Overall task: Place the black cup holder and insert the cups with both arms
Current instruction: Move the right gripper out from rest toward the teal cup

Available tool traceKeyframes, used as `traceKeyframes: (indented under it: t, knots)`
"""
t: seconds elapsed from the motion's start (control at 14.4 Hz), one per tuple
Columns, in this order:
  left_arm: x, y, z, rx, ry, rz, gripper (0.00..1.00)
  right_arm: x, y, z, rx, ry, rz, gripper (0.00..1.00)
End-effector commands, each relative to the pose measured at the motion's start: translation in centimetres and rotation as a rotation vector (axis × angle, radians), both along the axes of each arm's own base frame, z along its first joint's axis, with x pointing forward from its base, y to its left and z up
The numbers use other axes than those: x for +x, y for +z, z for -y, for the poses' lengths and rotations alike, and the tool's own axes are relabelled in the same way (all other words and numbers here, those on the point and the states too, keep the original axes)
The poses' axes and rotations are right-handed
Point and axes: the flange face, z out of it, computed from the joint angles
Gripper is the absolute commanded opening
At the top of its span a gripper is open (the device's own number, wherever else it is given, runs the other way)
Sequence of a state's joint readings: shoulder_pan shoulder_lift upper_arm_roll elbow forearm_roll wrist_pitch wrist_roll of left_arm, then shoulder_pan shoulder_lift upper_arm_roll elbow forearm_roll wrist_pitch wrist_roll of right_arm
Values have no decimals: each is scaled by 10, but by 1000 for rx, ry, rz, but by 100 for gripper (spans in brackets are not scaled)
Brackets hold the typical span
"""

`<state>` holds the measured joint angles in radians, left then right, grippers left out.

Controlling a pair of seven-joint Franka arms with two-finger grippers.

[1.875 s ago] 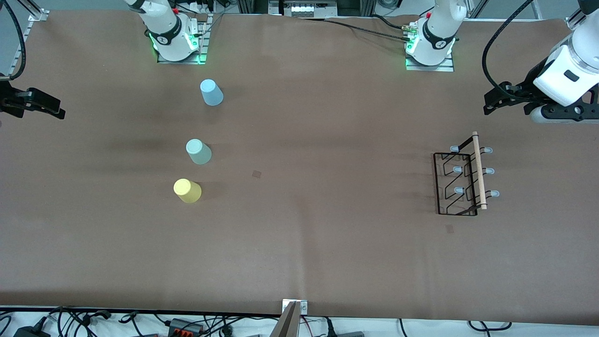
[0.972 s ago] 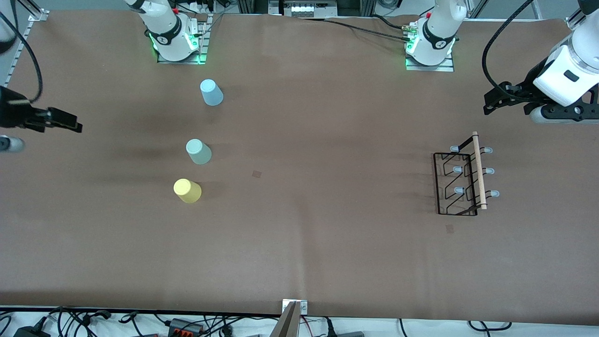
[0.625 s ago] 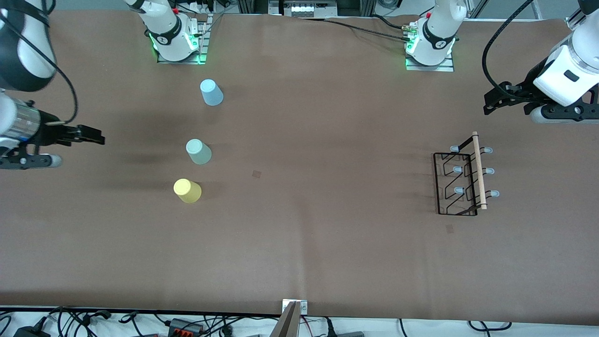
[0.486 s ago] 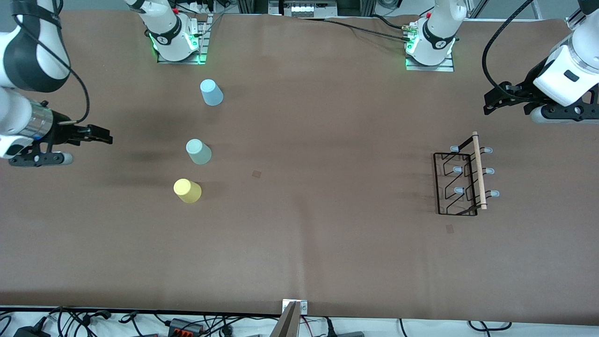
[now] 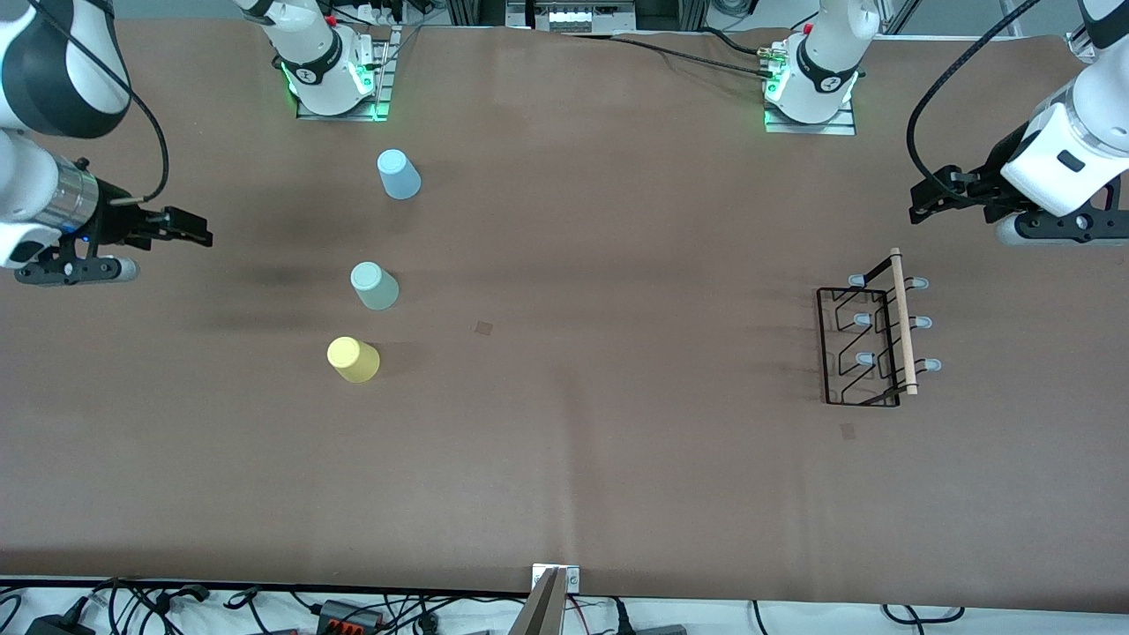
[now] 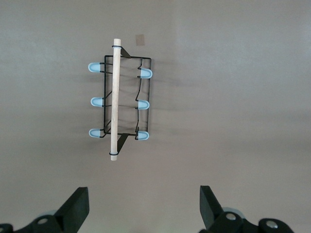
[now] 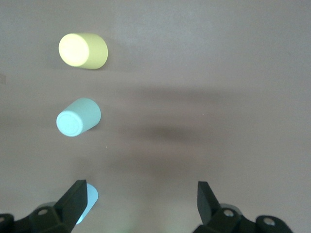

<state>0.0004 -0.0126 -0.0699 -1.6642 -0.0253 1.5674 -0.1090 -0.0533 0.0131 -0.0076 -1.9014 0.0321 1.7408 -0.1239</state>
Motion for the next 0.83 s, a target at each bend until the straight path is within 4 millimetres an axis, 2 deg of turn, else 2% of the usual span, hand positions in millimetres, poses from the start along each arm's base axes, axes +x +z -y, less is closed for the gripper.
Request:
traceKeyframes:
  t: [0.0, 0.14, 0.28, 0.42, 0.49, 0.62, 0.69, 0.76]
  knots:
    - [4, 6, -9, -12, 27, -2, 100, -10, 1, -7, 7, 9, -9, 100]
    - [5, 5, -18, -16, 42, -6, 100, -11, -3, -17, 8, 25, -15, 100]
    - [5, 5, -18, -16, 42, -6, 100, -16, -10, -24, 3, 14, -23, 100]
    - [5, 5, -18, -17, 41, -6, 100, -28, -24, -31, -2, 4, 14, 100]
    - [5, 5, -18, -17, 41, -6, 100, -35, -39, -41, -7, -5, 43, 100]
    - [5, 3, -18, -17, 41, -7, 100, -47, -66, -83, -24, -76, 98, 100]
    - [9, -4, -19, -9, 42, -16, 100, -50, -73, -106, -31, -121, 111, 100]
    - [22, -32, -13, -2, 19, -62, 100, -54, -76, -131, -37, -162, 114, 100]
